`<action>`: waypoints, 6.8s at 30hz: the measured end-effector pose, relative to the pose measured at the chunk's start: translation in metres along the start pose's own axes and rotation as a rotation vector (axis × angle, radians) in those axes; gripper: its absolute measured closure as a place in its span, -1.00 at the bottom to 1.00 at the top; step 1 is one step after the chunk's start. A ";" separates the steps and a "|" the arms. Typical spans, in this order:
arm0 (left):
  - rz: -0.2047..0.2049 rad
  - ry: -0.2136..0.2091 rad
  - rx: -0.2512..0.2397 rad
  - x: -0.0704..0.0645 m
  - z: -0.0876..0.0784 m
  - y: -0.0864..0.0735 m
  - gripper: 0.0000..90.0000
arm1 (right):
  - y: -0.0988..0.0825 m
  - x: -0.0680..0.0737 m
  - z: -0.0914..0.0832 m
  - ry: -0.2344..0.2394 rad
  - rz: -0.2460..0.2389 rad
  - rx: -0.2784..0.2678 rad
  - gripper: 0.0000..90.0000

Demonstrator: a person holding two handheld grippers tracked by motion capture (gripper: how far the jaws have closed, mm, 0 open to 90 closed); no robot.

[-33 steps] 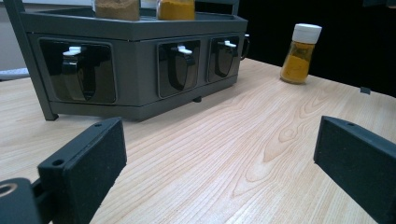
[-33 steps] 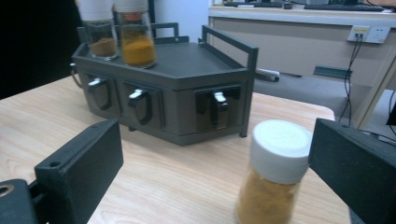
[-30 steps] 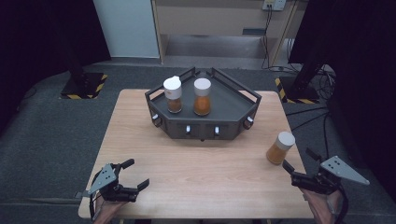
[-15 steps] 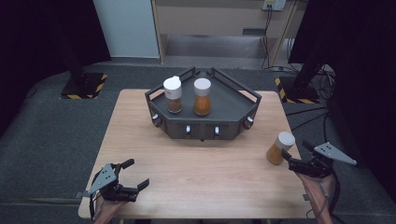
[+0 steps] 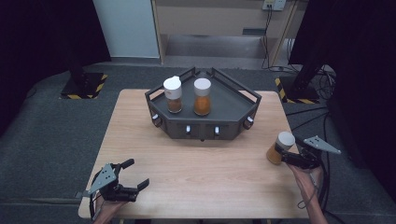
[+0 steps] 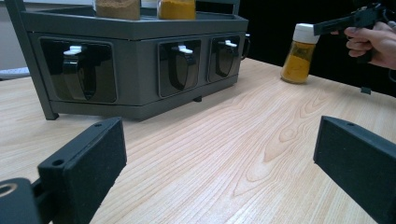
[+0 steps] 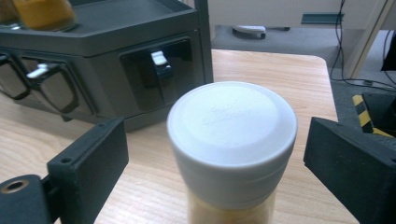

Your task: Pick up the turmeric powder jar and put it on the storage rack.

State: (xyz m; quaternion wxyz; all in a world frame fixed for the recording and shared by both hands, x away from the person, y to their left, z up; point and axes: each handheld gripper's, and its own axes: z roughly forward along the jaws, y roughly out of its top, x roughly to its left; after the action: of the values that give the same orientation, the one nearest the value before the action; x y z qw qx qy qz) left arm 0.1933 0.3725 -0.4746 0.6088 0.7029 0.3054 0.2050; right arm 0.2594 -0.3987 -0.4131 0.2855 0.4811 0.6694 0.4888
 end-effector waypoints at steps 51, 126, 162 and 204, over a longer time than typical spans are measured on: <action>-0.002 0.002 0.001 0.000 0.000 0.000 -0.97 | 0.077 0.013 0.000 0.179 -0.139 0.057 -0.25; -0.021 0.015 -0.013 0.001 -0.004 -0.002 -1.00 | 0.218 0.092 0.137 0.152 -0.178 0.093 -0.25; -0.023 0.017 -0.013 0.002 -0.004 -0.002 -1.00 | 0.190 0.090 0.158 0.142 -0.138 0.092 -0.25; -0.023 0.015 -0.010 0.001 -0.002 -0.001 -1.00 | 0.199 0.093 0.092 0.248 -0.219 -0.119 -0.82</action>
State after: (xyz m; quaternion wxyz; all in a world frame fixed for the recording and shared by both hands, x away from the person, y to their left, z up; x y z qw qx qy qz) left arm 0.1923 0.3751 -0.4755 0.6124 0.6947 0.3170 0.2047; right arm 0.3760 -0.2657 -0.2528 0.2804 0.3237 0.7177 0.5491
